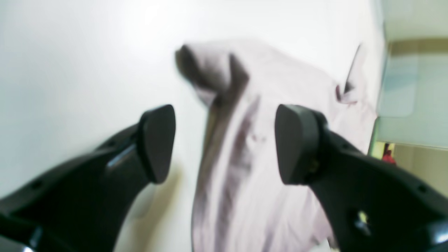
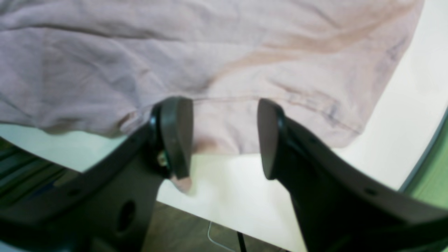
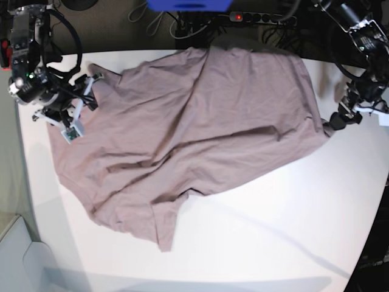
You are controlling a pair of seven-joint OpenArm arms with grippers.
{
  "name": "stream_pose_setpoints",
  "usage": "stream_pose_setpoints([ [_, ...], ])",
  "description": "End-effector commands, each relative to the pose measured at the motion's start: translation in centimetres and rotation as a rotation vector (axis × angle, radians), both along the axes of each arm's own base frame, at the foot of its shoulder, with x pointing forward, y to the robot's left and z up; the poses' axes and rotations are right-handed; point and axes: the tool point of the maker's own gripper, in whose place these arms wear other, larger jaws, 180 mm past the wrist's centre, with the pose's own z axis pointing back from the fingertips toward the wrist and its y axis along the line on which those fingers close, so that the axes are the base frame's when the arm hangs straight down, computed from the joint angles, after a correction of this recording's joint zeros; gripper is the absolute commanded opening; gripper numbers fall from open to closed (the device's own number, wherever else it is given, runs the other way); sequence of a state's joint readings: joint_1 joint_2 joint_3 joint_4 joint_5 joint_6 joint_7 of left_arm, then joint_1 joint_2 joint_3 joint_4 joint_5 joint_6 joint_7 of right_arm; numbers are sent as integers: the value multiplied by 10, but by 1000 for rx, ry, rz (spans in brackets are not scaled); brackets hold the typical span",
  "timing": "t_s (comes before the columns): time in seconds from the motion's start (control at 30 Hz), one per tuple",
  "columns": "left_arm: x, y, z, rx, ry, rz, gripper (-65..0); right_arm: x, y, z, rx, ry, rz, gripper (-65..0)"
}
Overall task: Layout the t-shirt on the table in an organized manner, then fold the t-shirt properly
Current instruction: 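Release the shirt with the left gripper and move it to the shirt's side edge, then grasp the shirt's side edge with the left gripper and pull it outward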
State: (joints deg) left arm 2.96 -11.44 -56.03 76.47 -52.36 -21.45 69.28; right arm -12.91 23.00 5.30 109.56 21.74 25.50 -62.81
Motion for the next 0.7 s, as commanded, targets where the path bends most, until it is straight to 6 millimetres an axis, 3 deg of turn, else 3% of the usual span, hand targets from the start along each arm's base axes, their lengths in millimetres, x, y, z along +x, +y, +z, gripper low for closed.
stream_pose_setpoints([
  [0.0,10,8,13,31,-44,8,-224,7,-2,9,-5,-35,11,-348],
  [0.4,44,17,21,128,-61,50,-225,7,-2,9,-4,-37,11,-348],
  [0.47,45,14,10,91,-40,54,-234,7,-2,9,-4,-37,11,-348],
  [0.67,51,6,-23,-36,1,90,-386,7,-3,9,-7,-37,11,-348],
])
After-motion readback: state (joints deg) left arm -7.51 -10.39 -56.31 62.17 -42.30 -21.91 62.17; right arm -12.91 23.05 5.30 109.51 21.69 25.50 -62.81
